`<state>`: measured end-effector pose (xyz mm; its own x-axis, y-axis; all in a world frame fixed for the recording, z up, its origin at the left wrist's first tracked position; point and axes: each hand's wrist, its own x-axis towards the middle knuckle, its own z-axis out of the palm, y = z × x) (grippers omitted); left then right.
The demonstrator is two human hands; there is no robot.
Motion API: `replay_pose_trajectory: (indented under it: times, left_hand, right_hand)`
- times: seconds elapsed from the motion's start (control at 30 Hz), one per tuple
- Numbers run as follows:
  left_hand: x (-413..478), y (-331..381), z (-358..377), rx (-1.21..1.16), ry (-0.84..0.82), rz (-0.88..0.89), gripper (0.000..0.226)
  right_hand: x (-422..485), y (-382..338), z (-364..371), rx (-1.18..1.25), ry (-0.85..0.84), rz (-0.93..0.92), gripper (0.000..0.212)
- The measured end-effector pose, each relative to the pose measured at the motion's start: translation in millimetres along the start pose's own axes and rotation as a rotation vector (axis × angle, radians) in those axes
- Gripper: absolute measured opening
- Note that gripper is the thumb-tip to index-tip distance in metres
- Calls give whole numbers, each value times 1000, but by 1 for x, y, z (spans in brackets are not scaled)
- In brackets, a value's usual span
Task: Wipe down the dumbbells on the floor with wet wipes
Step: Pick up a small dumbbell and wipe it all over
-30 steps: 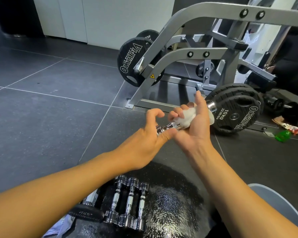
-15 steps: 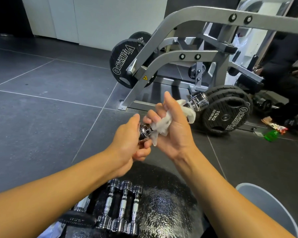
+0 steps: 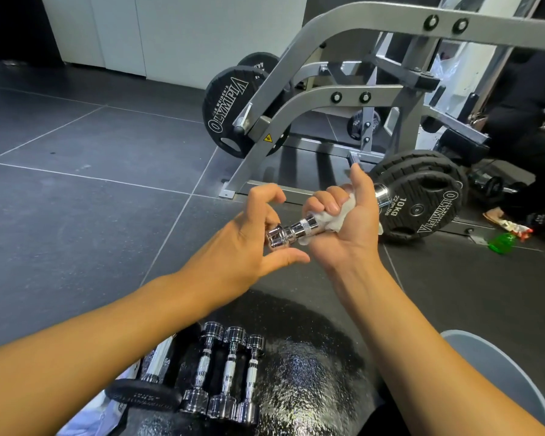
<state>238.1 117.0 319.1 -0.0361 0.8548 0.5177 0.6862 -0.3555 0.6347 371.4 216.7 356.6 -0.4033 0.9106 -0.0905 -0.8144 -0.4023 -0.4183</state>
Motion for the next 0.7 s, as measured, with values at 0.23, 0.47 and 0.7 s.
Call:
replay_pose_trajectory:
  times: [0.23,0.47,0.7]
  left_hand:
    - [8,8,-2,-541,-213,-552,81]
    - [-5,-5,-3,-1228,-720,-787,41]
    - [-4,1,8,-315,-409,-483,36]
  right_hand:
    - [1,-3,-5,8,-17,42,47]
    - [5,5,-16,8,-424,283,57]
    - [3,7,-9,-147,-203,259,45]
